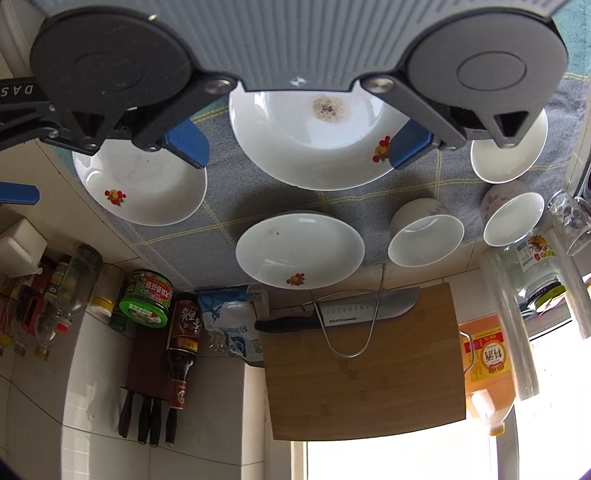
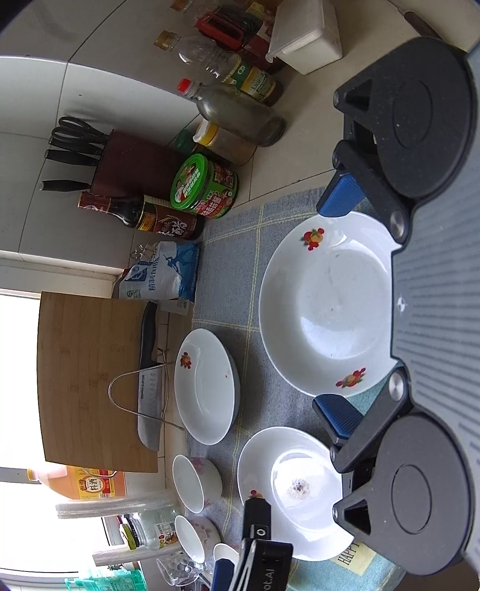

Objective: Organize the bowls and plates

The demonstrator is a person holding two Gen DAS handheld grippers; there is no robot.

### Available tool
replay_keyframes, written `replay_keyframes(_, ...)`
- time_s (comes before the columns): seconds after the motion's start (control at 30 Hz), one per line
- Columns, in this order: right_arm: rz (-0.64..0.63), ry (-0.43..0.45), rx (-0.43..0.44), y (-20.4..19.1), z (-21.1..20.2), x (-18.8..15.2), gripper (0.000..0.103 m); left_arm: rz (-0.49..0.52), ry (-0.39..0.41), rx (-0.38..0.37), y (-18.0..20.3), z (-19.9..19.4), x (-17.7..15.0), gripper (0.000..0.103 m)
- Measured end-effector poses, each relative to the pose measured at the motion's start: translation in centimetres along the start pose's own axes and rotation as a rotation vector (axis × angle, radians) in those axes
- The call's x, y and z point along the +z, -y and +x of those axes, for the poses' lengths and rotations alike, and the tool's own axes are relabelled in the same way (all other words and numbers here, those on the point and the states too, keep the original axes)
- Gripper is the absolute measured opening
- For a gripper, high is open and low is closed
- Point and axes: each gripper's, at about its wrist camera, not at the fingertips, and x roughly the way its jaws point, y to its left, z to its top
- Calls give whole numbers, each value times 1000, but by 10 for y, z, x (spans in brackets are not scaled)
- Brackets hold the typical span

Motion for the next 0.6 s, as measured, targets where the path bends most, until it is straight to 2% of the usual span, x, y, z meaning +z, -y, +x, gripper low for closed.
replay_keyframes(0.13,10,-18,18,18,8,-16,103,37,-9,-57,13,9,8,102)
replay_keyframes(0.23,16,-36,49,28,16,-29,103,75,-32,-60,26,21,14,102)
replay_keyframes(0.37,6,-65,86,37,29,-47,103,77,-67,-113,38,38,19,102)
replay_keyframes(0.6,-12,-119,145,43,56,-68,103,132,-54,-140,58,61,23,102)
